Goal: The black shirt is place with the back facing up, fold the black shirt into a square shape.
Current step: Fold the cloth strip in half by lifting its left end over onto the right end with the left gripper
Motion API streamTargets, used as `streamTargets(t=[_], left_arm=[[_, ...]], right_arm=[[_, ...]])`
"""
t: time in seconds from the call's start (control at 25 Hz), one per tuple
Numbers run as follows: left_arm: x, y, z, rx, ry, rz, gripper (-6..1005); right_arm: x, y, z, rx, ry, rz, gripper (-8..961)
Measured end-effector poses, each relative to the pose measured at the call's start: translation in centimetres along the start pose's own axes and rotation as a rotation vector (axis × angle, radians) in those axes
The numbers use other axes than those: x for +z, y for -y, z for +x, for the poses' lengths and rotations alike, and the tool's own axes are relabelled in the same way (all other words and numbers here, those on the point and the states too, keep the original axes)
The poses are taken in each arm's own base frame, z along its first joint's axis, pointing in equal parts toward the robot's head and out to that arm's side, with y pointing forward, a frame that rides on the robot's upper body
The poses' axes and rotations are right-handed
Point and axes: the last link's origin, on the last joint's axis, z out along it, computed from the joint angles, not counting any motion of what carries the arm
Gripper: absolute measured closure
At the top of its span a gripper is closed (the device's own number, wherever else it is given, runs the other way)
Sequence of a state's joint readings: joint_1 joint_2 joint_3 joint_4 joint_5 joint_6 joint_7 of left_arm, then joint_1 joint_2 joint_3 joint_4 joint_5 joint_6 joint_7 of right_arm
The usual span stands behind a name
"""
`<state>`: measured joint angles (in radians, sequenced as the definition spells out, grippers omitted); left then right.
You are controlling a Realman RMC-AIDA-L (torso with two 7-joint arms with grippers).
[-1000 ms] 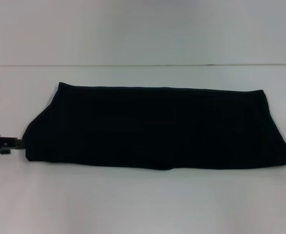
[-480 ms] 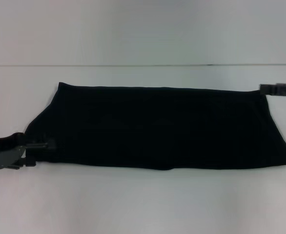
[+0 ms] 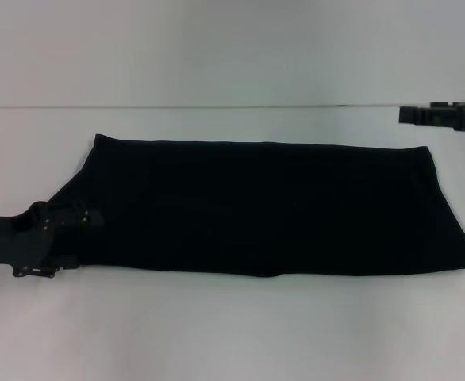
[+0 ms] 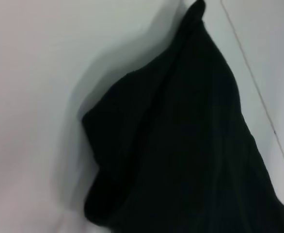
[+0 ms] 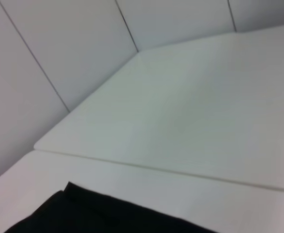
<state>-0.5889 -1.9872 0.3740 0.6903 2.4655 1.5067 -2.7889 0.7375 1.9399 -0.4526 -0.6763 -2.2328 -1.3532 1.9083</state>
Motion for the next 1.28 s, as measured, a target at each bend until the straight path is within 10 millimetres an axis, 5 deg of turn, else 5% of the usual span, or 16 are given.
streamTargets(t=[0.32, 1.28], left_arm=[[0.6, 0.7, -0.6, -0.119, 0.002, -0.033, 74], [0.4, 1.7, -0.2, -0.122, -0.039, 0.010, 74]], right_arm=[[0.8, 0.0, -0.3, -0.025, 0.026, 0.022, 22], [1.4, 0.0, -0.7, -0.031, 0.041, 0.047, 21]])
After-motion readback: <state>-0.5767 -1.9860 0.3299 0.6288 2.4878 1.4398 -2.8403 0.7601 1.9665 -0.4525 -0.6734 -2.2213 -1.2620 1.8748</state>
